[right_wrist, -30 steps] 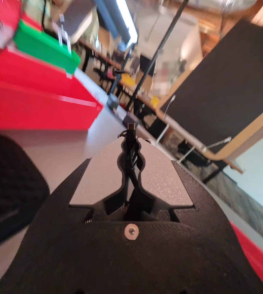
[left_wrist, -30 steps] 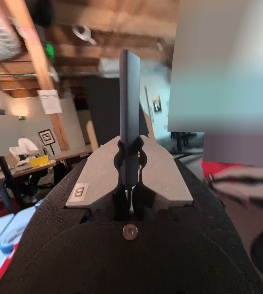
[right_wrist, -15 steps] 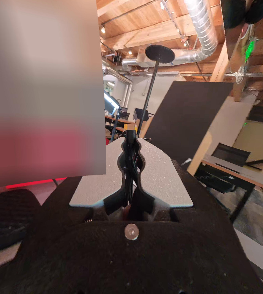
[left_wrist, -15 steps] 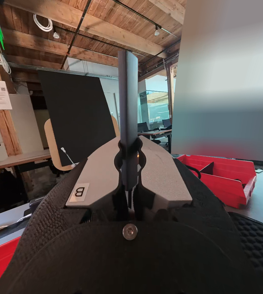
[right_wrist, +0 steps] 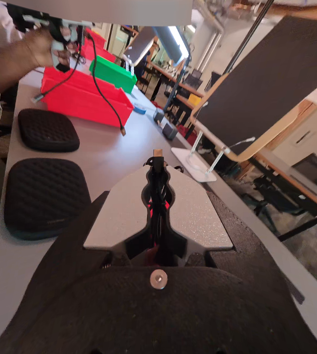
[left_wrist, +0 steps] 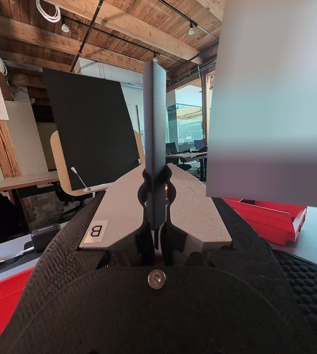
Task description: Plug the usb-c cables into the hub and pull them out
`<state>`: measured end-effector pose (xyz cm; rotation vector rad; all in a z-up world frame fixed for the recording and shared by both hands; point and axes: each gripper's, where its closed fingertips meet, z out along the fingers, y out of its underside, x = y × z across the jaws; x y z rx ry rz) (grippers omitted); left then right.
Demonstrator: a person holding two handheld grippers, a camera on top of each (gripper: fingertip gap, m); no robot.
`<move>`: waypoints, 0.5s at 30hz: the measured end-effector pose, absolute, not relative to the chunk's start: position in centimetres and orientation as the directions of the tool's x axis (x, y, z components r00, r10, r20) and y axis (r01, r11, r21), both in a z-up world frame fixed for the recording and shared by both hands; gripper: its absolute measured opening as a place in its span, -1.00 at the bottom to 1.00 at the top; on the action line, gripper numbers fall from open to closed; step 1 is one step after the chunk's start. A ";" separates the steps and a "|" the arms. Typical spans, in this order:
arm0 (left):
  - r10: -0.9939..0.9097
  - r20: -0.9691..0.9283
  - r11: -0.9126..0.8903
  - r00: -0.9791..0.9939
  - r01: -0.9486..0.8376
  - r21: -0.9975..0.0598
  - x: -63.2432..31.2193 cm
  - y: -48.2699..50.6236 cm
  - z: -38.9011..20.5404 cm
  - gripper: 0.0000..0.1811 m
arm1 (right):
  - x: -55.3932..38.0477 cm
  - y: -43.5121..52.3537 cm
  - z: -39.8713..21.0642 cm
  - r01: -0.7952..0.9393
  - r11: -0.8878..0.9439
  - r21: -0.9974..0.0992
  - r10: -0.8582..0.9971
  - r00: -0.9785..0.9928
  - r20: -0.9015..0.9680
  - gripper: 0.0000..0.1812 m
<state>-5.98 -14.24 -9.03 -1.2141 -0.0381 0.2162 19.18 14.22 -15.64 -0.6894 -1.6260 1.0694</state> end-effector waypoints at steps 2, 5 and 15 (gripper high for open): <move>0.195 -0.087 0.330 0.977 -0.149 -0.932 -6.2 -14.4 -9.0 -0.86 | 18.7 14.8 -17.9 0.007 0.437 -0.899 0.847 -0.340 0.409 -0.90; 0.212 -0.096 0.313 0.973 -0.161 -0.936 -6.4 -14.6 -9.1 -0.86 | 18.4 16.1 -22.6 0.230 0.497 -0.837 0.835 -0.391 0.388 -0.89; 0.193 -0.114 0.265 0.975 -0.164 -0.950 -6.5 -13.7 -9.9 -0.90 | 17.4 17.2 -27.2 0.485 0.487 -0.726 0.864 -0.387 0.322 -0.58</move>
